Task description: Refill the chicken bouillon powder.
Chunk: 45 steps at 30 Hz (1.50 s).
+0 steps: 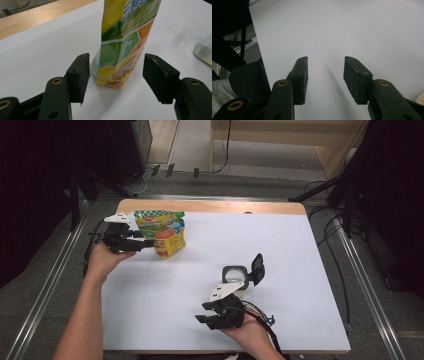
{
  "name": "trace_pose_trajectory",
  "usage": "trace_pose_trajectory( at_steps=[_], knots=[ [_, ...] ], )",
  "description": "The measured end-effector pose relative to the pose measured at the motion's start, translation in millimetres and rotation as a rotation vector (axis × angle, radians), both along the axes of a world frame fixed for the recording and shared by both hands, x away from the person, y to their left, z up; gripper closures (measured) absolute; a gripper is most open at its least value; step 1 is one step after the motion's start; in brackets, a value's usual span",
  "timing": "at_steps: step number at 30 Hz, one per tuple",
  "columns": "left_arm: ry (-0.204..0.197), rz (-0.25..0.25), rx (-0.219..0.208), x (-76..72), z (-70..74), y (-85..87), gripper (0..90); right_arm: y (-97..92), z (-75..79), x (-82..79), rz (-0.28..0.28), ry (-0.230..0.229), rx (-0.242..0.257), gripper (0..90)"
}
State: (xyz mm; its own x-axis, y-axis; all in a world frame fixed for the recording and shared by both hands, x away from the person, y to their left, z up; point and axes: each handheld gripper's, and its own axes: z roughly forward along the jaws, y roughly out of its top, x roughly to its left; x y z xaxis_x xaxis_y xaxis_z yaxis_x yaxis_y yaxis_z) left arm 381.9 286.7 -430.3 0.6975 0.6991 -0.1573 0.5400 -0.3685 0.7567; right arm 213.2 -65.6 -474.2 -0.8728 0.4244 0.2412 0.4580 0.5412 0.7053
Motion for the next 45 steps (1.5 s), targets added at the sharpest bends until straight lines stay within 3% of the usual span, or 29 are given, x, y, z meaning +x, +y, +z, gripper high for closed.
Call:
trace_pose_trajectory(
  at_steps=[3,9,13,19,22,25,30,33,35,37,45],
  knots=[
    [0.001,-0.019,-0.008,6.3,-5.7,-5.7,42.7,-3.4,0.6,-0.8,-0.016,-0.002,0.011,56.7],
    [-0.006,-0.03,-0.083,14.2,-16.3,-8.0,43.7,-8.3,0.6,-3.2,-0.037,0.001,0.013,56.7],
    [-0.016,-0.015,-0.077,12.9,-15.6,-11.4,48.5,-9.9,0.6,-3.5,-0.042,-0.007,0.019,56.7],
    [-0.037,-0.062,-0.095,6.3,-11.9,-22.6,56.5,-8.2,0.4,-2.7,-0.039,-0.006,0.018,56.7],
    [-0.07,-0.071,-0.092,2.9,-13.8,-26.3,56.3,-6.6,0.2,-2.6,-0.032,-0.007,0.014,56.7],
    [-0.076,-0.059,-0.12,3.1,-18.5,-25.3,54.1,-4.8,-0.2,-2.7,-0.028,-0.01,0.015,56.7],
    [-0.097,-0.041,-0.125,4.3,-24.2,-30.4,48.9,-3.4,-0.6,-2.2,-0.022,-0.007,0.012,56.7],
    [-0.119,-0.03,-0.109,2.2,-19.8,-32.0,54.2,-2.8,-1.2,-1.7,-0.02,-0.009,0.011,56.7],
    [-0.14,-0.027,-0.104,0.0,-15.5,-32.4,65.6,-2.2,-1.7,-1.8,-0.019,-0.006,0.009,56.7],
    [-0.149,-0.027,-0.094,-1.5,-12.8,-33.4,68.2,-2.0,-1.8,-1.8,-0.019,-0.006,0.009,56.7],
    [-0.061,0.018,-0.102,-2.9,2.9,-37.2,86.2,-0.5,-3.8,-2.3,-0.018,-0.008,0.005,57.0]
  ],
)
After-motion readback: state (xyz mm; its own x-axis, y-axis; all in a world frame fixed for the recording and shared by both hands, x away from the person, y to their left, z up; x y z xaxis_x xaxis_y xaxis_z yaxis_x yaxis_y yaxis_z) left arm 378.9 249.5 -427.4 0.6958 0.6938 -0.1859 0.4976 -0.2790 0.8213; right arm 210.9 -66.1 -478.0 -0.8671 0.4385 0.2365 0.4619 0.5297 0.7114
